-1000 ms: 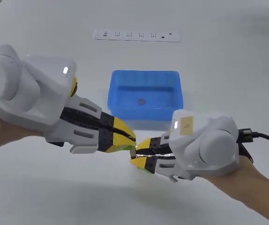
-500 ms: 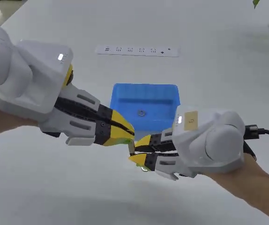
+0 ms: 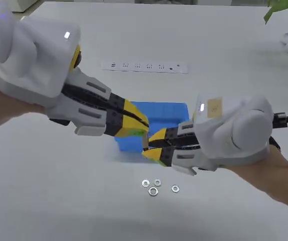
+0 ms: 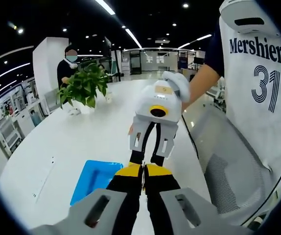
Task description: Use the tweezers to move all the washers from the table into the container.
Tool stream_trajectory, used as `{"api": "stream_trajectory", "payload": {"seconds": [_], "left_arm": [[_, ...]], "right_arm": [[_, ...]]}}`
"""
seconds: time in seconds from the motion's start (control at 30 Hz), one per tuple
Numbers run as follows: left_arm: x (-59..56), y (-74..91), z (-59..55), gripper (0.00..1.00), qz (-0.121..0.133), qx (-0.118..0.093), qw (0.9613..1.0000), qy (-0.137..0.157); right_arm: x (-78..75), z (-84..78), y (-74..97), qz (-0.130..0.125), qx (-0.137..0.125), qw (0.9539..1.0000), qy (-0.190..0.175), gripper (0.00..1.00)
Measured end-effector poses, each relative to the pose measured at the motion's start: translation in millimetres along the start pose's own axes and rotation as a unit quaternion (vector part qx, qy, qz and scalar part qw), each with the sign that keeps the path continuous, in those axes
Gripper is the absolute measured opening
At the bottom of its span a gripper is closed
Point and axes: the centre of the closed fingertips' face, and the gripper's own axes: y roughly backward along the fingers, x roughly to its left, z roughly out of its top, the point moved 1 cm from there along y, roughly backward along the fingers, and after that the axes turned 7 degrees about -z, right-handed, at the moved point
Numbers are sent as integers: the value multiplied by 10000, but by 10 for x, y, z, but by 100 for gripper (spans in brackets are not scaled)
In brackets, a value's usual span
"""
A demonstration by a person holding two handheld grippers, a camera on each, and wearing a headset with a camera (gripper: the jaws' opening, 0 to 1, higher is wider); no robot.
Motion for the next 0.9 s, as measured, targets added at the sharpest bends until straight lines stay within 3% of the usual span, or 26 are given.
{"api": "stream_trajectory", "payload": {"seconds": [0.33, 0.53, 0.67, 0.9], "left_arm": [[248, 20, 103, 5, -2, 17, 9998, -198], [393, -17, 94, 5, 23, -7, 9998, -221], [650, -46, -39, 5, 67, 19, 9996, -258], [900, -200, -195, 5, -31, -18, 9999, -134]], "right_arm": [[-335, 59, -18, -83, -93, 9999, 91, 9], [-490, 8, -56, -137, -72, 9998, 103, 9], [-631, -86, -116, -194, -6, 9997, 153, 9], [-826, -333, -288, -175, 94, 9998, -68, 9]]}}
